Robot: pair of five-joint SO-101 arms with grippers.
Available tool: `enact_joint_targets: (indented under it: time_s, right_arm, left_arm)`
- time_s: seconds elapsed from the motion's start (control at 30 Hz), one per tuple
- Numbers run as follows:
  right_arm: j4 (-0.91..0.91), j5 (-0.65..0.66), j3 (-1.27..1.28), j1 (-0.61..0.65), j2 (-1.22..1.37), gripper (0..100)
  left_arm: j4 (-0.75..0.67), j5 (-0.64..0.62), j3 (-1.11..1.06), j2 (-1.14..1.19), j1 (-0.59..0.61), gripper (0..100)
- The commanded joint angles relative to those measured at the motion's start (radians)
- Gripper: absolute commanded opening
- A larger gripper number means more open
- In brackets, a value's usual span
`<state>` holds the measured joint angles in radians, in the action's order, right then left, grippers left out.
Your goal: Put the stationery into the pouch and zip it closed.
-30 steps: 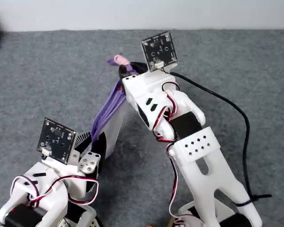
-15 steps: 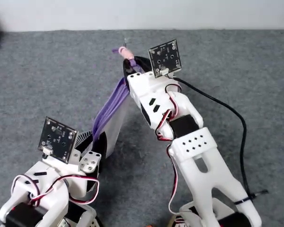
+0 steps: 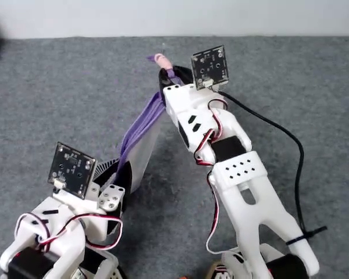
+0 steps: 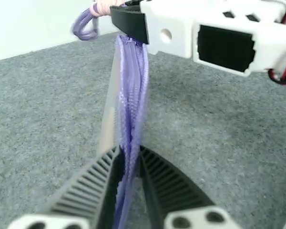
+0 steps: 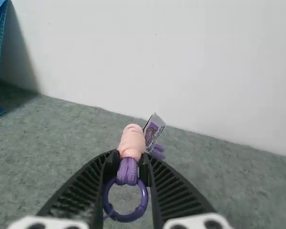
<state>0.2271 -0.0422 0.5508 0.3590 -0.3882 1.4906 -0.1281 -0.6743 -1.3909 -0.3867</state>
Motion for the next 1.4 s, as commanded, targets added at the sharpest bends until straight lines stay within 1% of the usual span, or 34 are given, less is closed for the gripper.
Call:
enact_joint_targets:
  time_s: [0.0, 0.1, 0.2, 0.3, 0.37, 0.5, 0.67, 0.73, 0.9, 0.93, 1.0, 1.1, 1.2, 1.3, 1.37]
  right_arm:
    - [-0.031, 0.015, -0.015, -0.104, 0.001, 0.7]
    - [-0.031, 0.015, -0.014, -0.114, -0.002, 0.7]
    - [-0.031, 0.011, -0.009, -0.154, 0.001, 0.7]
    - [-0.03, 0.014, 0.0, -0.2, 0.002, 0.7]
    - [-0.022, 0.014, 0.023, -0.232, 0.002, 0.7]
    - [0.111, 0.011, 0.041, -0.295, -0.008, 0.9]
    - [0.246, 0.009, 0.044, -0.335, -0.067, 1.1]
    - [0.321, 0.011, 0.044, -0.328, -0.104, 4.6]
    - [0.538, 0.008, 0.044, -0.314, -0.229, 26.5]
    - [0.573, 0.008, 0.044, -0.312, -0.263, 29.6]
    - [0.633, 0.008, 0.044, -0.312, -0.334, 31.9]
    - [0.717, 0.008, 0.044, -0.317, -0.423, 29.9]
    - [0.794, 0.008, 0.044, -0.318, -0.489, 25.6]
    - [0.848, 0.006, 0.044, -0.318, -0.53, 18.4]
    - [0.889, 0.006, 0.044, -0.318, -0.553, 11.5]
  left_arm:
    - [0.002, -0.009, 0.004, -0.015, 0.0, 1]
    - [-0.005, -0.011, 0.008, -0.015, 0.046, 4]
    - [-0.015, -0.021, 0.01, -0.015, 0.147, 13]
    - [-0.015, -0.1, 0.033, -0.015, 0.259, 23]
    - [-0.015, -0.121, 0.045, -0.015, 0.33, 27]
    - [-0.009, -0.097, 0.045, -0.015, 0.448, 27]
    - [-0.006, -0.089, 0.047, -0.017, 0.523, 27]
    - [-0.006, -0.089, 0.047, -0.017, 0.537, 27]
    - [-0.008, -0.091, 0.047, -0.044, 0.589, 27]
    - [-0.011, -0.089, 0.042, -0.063, 0.6, 27]
    - [-0.009, -0.089, 0.038, -0.098, 0.609, 27]
    - [-0.008, -0.094, 0.013, -0.152, 0.612, 27]
    - [-0.008, -0.095, -0.047, -0.199, 0.612, 27]
    - [-0.017, -0.091, -0.113, -0.23, 0.612, 22]
    - [-0.058, -0.091, -0.165, -0.245, 0.611, 17]
